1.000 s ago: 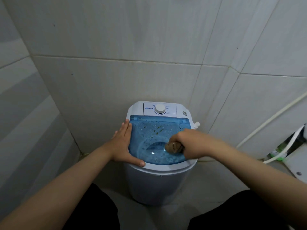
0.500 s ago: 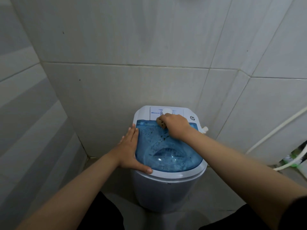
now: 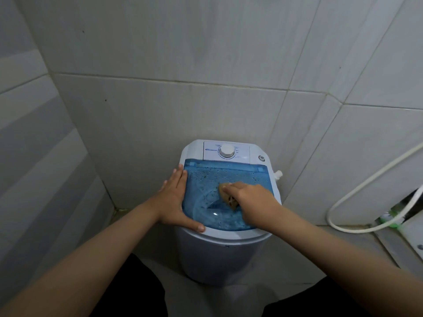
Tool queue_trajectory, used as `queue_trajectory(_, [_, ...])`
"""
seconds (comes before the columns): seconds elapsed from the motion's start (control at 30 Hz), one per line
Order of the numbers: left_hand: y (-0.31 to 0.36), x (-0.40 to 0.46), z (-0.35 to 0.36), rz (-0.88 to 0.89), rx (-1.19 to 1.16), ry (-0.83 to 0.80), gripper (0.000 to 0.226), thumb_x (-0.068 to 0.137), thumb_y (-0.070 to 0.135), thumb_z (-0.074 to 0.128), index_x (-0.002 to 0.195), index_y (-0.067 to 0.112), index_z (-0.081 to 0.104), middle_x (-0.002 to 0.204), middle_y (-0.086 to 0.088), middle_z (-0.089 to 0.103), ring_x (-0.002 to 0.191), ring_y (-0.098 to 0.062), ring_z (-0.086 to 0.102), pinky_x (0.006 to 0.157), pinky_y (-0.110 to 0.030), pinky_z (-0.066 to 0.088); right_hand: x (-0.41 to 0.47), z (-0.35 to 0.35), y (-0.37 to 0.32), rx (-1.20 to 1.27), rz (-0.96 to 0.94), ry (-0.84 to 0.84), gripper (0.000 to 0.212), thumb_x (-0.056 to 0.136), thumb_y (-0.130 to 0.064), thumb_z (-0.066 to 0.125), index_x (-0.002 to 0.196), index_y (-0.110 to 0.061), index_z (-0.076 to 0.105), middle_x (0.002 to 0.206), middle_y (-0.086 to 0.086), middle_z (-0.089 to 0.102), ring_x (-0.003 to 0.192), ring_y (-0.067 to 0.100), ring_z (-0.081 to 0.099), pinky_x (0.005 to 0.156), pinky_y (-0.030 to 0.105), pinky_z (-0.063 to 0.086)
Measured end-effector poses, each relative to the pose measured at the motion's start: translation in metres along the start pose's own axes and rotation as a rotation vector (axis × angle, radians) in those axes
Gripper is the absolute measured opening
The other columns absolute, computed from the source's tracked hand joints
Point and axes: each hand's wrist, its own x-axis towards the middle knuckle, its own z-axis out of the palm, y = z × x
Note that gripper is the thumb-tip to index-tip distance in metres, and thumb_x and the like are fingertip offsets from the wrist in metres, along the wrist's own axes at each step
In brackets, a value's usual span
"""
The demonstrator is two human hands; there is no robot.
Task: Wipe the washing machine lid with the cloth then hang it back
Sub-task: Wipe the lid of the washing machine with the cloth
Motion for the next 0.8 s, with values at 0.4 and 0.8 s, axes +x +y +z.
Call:
queue_trajectory(0.4, [0.003,-0.002,0.0,0.002,0.001,-0.002,0.16,0.037,0.089,0.063,0.144,0.012,-0.029,0.149,0.001,-0.041,0.139,-0.017,-0.033,0.118,-0.049,-0.007,0.066,-0.061,-0.004,0.125,0.005,-0.046,0.043,0.074,0.001,0.051,0.11,-0.02,0.061,0.107,0.006,0.065,0.098,0.027,0.058,0.068,0.033,0.044])
queue_trajectory(0.8, [0.0,0.001,-0.001,0.002,-0.007,-0.003,0.162,0.035,0.089,0.062,0.143,0.012,-0.03,0.15,-0.001,-0.04,0.139,-0.018,-0.033,0.118,-0.048,-0.007,0.105,0.0,-0.012,0.089,-0.048,0.07,0.042,0.077,0.009,0.046,0.113,-0.013,0.052,0.123,0.005,0.059,0.111,0.029,0.054,0.074,0.037,0.043])
